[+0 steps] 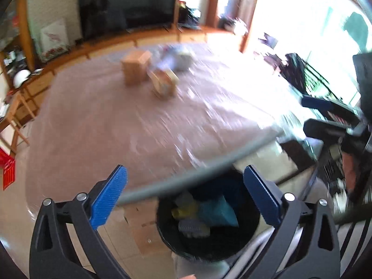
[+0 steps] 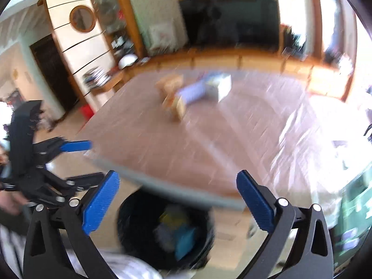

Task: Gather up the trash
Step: 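Move both tools back over the cardboard box and gold jar on the table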

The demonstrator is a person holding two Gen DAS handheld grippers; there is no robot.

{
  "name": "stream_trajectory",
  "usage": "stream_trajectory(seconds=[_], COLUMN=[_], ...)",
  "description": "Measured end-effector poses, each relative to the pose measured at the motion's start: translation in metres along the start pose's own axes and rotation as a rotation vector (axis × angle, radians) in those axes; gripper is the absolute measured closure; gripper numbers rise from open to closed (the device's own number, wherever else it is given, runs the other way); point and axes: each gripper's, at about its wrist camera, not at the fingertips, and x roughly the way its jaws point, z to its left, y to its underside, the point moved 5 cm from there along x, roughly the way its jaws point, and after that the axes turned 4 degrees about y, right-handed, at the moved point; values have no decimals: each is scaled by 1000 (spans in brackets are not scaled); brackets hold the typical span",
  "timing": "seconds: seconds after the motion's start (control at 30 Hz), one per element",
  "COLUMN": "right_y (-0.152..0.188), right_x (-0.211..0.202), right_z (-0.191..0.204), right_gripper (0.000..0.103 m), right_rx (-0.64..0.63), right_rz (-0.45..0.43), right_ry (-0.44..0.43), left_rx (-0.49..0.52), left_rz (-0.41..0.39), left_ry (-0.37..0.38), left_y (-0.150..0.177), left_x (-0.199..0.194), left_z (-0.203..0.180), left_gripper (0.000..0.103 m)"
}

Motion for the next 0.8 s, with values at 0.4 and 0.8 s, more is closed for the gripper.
stream_trajectory(seconds=[0.4, 0.8], right_y=[-40, -61], right_x=[79, 149], right_z=[18, 39], right_gripper=[4, 14], right_rx=[81, 57], right_rz=[74, 140], right_ry=[-22, 27], left_rx=[-25, -6], left_rz=[-44, 49], left_ry=[-91, -50], left_y=[-84, -130], left_x=[25, 90], left_z=[70, 115], left_gripper=[2, 3])
